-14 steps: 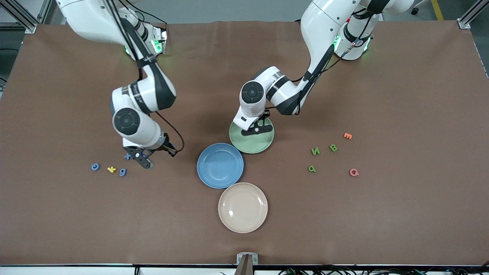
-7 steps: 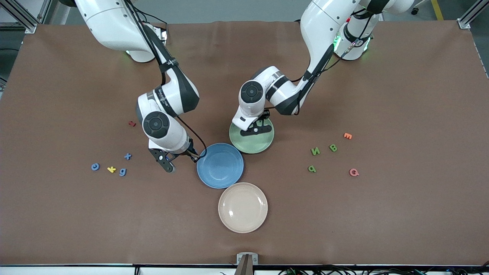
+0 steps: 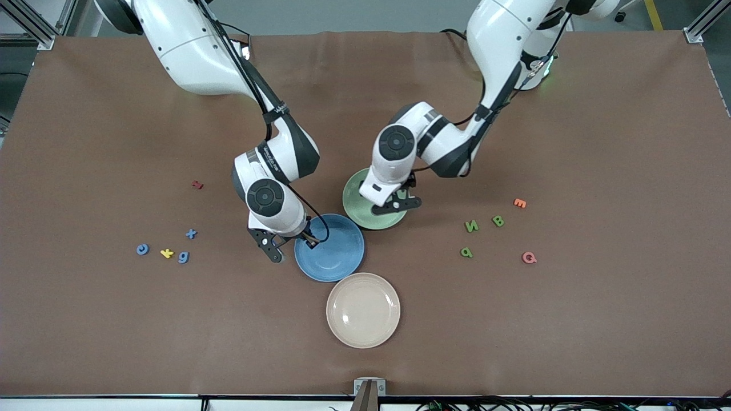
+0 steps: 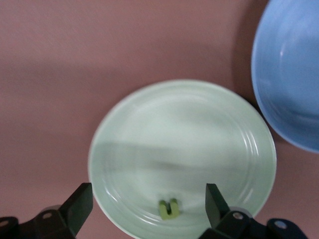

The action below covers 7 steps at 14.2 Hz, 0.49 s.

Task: Sort letters by color into matching plates
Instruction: 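Open the left gripper over the green plate while the right gripper nears blue plate, then move the left gripper to green b while the right gripper releases blue E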

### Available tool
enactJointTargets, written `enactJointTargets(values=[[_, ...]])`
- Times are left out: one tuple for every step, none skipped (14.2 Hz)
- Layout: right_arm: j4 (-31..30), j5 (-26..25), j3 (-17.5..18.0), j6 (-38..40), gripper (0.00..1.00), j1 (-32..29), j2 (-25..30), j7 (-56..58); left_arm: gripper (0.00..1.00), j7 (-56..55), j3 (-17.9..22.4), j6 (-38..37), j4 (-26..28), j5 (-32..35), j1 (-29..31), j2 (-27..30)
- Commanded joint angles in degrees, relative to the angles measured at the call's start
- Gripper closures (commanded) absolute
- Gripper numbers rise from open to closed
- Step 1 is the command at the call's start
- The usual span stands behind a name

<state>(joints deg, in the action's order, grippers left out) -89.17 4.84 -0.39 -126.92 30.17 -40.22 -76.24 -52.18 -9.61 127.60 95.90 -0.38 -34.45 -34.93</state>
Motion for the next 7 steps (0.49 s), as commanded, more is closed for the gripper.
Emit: enactJointTargets(values=[[2.1, 0.7, -0.6, -1.4, 0.99, 1.1, -2.1, -2.1, 0.01, 4.2, -0.1, -0.5, 3.9, 0.0, 3.5, 3.7], [2.1, 0.7, -0.6, -1.5, 0.99, 1.1, -2.1, -2.2, 0.01, 5.5, -0.1, -0.5, 4.2, 0.0, 4.9, 4.1], [2.1, 0.7, -0.6, -1.5, 0.98, 1.1, -2.1, -2.2, 0.01, 7.1, 0.0, -0.5, 4.2, 0.0, 6.4, 4.2], [2.1, 0.7, -0.6, -1.5, 0.98, 1.1, -2.1, -2.2, 0.01, 8.4, 0.0, -0.5, 4.2, 0.7, 7.8, 4.2], [2.1, 0.7, -0.6, -1.5, 0.97, 1.2, -2.1, -2.2, 0.01, 9.3, 0.0, -0.5, 4.1, 2.2, 9.4, 4.2], [2.1, 0.7, -0.6, -1.5, 0.97, 1.1, -2.1, -2.2, 0.01, 9.5, -0.1, -0.5, 4.1, 3.6, 10.4, 4.2], [2.1, 0.7, -0.6, -1.5, 0.97, 1.2, -2.2, -2.3, 0.01, 9.5, 0.0, -0.4, 4.1, 4.7, 11.2, 3.9]])
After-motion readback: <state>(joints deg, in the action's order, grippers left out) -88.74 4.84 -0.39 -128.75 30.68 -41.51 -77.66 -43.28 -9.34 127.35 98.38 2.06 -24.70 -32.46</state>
